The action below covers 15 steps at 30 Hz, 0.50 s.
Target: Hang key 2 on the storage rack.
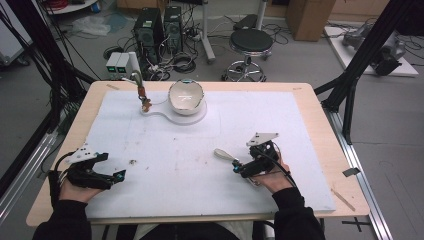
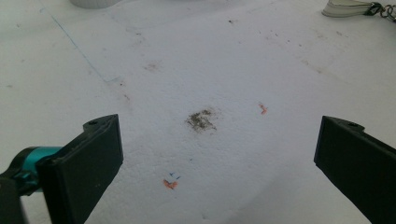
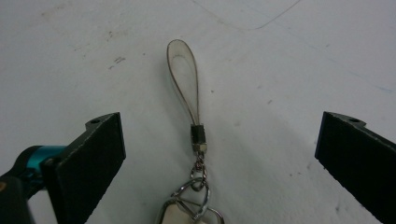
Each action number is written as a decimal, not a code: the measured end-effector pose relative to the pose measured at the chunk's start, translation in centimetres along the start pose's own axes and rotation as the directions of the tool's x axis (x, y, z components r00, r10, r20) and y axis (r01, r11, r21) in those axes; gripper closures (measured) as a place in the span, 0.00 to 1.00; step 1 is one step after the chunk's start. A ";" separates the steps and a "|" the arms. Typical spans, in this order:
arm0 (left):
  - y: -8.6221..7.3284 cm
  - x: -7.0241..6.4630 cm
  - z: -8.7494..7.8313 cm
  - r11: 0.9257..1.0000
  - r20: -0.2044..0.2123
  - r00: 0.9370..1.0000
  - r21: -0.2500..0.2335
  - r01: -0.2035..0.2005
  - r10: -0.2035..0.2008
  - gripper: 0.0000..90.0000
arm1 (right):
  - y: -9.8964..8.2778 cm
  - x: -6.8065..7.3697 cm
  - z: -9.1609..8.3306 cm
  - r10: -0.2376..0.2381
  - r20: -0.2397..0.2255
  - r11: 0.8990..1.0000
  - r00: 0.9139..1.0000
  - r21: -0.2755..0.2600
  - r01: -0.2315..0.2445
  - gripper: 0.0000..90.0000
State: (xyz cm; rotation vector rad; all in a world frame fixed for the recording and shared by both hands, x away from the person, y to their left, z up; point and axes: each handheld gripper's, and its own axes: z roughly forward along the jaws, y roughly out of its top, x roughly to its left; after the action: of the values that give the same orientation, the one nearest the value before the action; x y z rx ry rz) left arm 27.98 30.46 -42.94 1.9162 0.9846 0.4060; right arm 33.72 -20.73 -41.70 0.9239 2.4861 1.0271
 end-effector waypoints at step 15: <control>0.1 -0.2 0.3 1.000 0.016 1.000 0.006 -0.014 0.014 0.02 | 1.3 0.7 2.5 -0.057 -0.085 0.995 0.995 0.077 0.063 0.28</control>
State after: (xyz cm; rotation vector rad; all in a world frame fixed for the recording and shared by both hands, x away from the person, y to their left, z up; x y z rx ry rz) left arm 28.05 30.09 -43.00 1.9299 0.9632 0.3955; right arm 34.96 -18.23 -42.60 0.8394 2.6232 0.9727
